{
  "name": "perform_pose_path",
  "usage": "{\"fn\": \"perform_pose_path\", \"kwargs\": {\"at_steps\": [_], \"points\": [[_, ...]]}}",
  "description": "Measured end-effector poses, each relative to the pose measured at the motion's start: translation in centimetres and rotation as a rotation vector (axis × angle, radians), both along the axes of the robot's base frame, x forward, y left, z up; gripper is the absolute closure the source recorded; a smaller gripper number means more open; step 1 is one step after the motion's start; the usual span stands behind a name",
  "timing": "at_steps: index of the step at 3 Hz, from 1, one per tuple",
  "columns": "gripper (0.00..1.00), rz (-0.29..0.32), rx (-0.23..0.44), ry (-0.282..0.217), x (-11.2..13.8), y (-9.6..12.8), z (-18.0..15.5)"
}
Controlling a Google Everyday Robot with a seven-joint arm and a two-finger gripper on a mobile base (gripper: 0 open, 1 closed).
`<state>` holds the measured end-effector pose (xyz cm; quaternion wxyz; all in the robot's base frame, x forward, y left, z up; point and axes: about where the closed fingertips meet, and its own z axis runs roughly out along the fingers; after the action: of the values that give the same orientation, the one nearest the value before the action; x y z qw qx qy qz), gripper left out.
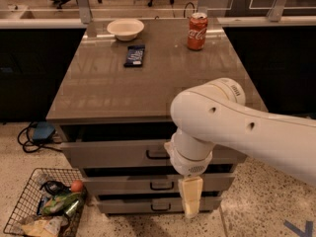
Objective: Open top drawer
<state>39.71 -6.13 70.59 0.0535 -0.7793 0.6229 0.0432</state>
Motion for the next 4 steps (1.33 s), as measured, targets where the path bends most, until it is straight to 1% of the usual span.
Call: {"fn": "perform_pose_path", "kwargs": {"at_steps": [1,2,3,4], "points": [[0.0,0.015,-0.046,0.031,0.7,0.8,-1.3],[0.0,0.018,-0.064,0.051,0.6,1.1,-2.4],[0.0,0.009,-0.062,0.061,0.4,1.2,-3.1],[0.0,0.001,-0.037,0.075,0.5,2.0,-3.8]]}}
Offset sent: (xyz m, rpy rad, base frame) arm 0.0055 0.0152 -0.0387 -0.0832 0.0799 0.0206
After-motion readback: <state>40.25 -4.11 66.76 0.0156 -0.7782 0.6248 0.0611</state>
